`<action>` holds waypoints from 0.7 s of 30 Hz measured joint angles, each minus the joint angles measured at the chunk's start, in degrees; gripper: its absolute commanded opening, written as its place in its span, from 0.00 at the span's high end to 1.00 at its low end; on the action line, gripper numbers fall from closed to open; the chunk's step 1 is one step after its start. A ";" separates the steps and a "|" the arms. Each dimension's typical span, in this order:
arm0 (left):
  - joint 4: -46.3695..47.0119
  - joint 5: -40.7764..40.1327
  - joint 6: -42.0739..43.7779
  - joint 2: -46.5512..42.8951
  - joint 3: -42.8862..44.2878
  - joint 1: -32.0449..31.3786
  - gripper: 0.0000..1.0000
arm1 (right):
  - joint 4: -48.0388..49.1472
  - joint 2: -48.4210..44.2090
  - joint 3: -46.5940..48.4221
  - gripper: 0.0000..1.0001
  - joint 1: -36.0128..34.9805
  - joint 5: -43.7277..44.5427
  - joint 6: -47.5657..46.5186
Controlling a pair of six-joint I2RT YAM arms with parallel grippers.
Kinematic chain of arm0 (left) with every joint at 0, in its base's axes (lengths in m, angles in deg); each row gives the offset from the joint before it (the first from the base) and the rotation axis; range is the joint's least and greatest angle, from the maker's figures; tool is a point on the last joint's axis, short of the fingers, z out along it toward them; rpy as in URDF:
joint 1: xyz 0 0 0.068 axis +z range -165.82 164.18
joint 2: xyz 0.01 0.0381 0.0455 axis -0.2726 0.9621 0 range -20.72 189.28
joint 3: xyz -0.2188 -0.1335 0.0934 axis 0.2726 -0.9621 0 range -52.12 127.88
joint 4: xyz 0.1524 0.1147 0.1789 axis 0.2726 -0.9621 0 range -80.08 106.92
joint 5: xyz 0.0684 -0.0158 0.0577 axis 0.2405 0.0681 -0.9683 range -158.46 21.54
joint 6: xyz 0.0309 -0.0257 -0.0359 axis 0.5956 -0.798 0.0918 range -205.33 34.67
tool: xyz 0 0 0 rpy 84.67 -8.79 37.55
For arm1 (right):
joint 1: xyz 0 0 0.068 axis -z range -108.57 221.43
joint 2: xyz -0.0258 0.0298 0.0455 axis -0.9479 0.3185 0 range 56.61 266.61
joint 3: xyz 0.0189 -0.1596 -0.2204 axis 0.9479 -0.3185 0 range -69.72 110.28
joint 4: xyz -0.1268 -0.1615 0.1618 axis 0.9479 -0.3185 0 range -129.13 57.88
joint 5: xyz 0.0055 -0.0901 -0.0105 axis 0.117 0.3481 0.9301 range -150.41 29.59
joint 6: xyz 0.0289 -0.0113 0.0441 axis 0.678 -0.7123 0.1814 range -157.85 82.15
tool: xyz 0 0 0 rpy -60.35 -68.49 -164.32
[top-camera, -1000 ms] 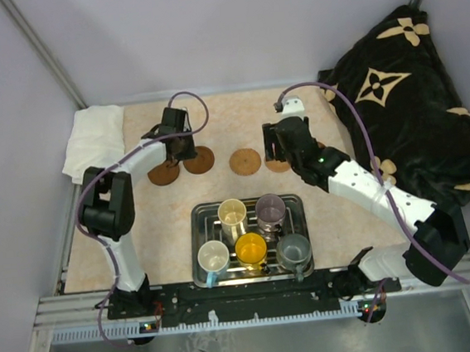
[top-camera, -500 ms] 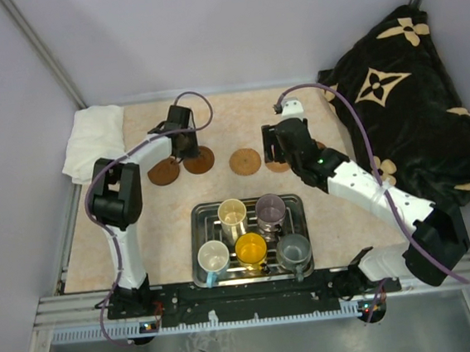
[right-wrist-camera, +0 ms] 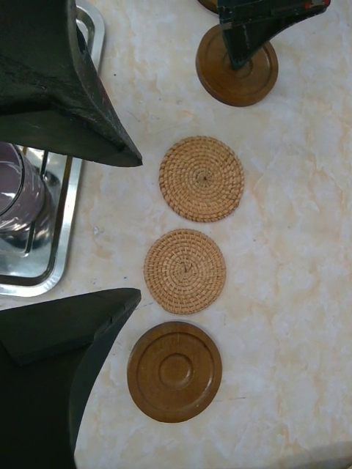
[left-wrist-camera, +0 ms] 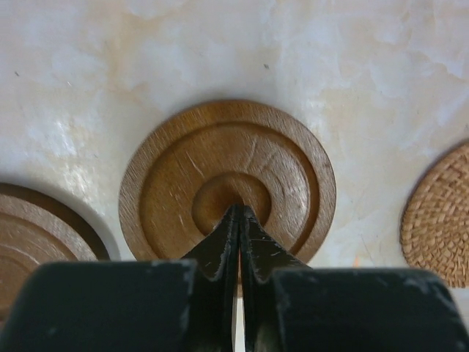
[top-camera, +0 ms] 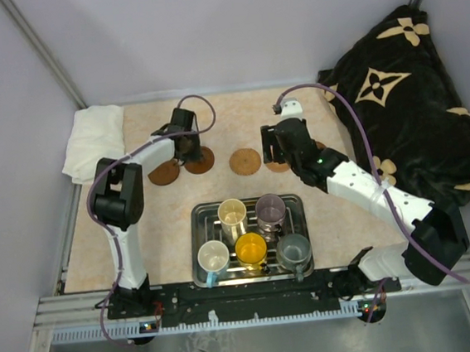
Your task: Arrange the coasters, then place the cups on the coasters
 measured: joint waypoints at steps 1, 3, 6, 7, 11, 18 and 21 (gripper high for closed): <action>0.22 -0.07 -0.20 -0.55 -0.81 -0.28 0.94 | 0.02 0.00 -0.02 0.32 0.00 -0.07 0.15; 0.37 -0.26 -0.72 -1.66 -2.51 -1.18 0.95 | 0.13 -0.07 -0.35 0.32 0.00 -0.24 0.33; 0.85 -0.90 -1.49 -3.08 -4.68 -2.67 0.96 | -0.02 -0.13 -0.87 0.32 0.00 -0.33 0.61; 1.07 -0.96 -1.79 -3.63 -5.55 -3.17 0.96 | 0.00 -0.22 -1.07 0.32 0.00 -0.35 0.68; 1.64 -0.94 -2.89 -5.46 -8.24 -4.22 0.96 | -0.13 -0.57 -1.51 0.32 0.00 -0.48 0.81; 2.03 -0.87 -4.17 -7.15 -10.64 -4.63 0.96 | -0.02 -1.22 -1.77 0.32 0.00 -0.66 1.64; 2.03 -0.87 -4.46 -7.19 -10.69 -4.63 0.96 | -0.04 -1.22 -1.77 0.32 0.00 -0.74 1.86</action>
